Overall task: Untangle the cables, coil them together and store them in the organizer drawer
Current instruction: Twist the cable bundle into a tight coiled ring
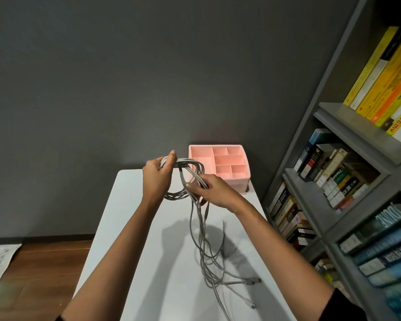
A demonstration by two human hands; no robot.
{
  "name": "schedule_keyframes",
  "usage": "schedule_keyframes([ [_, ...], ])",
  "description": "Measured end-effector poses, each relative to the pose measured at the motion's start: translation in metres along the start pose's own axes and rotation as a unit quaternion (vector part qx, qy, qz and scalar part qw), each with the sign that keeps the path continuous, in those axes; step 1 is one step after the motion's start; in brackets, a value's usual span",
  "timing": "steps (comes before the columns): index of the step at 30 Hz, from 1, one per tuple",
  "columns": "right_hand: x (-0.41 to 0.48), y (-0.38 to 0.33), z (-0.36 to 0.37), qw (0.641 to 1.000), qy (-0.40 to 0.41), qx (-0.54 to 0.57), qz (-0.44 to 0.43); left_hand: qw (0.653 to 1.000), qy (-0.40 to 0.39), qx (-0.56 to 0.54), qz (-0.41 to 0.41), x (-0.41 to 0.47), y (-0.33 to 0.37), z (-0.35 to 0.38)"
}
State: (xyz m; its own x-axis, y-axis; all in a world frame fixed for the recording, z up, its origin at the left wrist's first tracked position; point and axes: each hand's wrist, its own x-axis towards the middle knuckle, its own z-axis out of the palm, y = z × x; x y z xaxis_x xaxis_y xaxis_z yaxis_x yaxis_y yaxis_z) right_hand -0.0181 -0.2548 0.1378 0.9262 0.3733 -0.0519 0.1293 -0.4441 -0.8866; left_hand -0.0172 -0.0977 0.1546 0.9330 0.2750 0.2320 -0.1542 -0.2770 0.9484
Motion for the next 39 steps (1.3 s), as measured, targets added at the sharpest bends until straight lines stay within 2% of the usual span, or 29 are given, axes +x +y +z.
schedule_keyframes([
  [6,-0.007,0.002,0.002,0.990,-0.031,0.128,0.045,1.000,0.007,-0.012,0.002,0.003,0.005,-0.001],
  [10,-0.005,0.000,0.000,0.991,-0.048,0.109,0.061,0.999,-0.017,-0.003,0.036,0.003,0.007,0.004],
  [13,-0.002,-0.001,-0.009,0.992,-0.029,0.108,0.054,0.999,-0.018,-0.038,0.034,0.004,0.012,0.004],
  [17,-0.002,0.003,-0.011,0.983,-0.055,0.173,0.014,0.997,-0.003,-0.072,0.036,0.012,0.022,0.000],
  [19,0.000,0.001,-0.007,0.985,-0.007,0.173,-0.005,0.997,0.003,-0.074,0.036,0.015,0.025,0.000],
  [24,0.004,-0.009,0.005,0.978,0.181,0.089,-0.050,0.996,0.013,-0.084,0.006,0.022,0.027,0.002],
  [27,0.003,-0.016,0.009,0.965,0.245,0.040,-0.082,0.996,0.007,-0.093,-0.004,0.024,0.027,0.002],
  [31,0.006,-0.025,0.011,0.955,0.263,-0.047,-0.132,0.995,-0.011,-0.098,-0.009,0.021,0.029,0.003],
  [34,0.015,-0.027,0.010,0.943,0.290,-0.085,-0.139,0.992,-0.008,-0.119,-0.040,0.018,0.032,0.007],
  [36,0.018,-0.031,0.009,0.946,0.283,-0.070,-0.140,0.989,-0.011,-0.130,-0.063,0.016,0.032,0.009],
  [39,0.016,-0.040,0.012,0.968,0.224,0.022,-0.112,0.991,-0.018,-0.115,-0.059,0.012,0.033,0.011],
])
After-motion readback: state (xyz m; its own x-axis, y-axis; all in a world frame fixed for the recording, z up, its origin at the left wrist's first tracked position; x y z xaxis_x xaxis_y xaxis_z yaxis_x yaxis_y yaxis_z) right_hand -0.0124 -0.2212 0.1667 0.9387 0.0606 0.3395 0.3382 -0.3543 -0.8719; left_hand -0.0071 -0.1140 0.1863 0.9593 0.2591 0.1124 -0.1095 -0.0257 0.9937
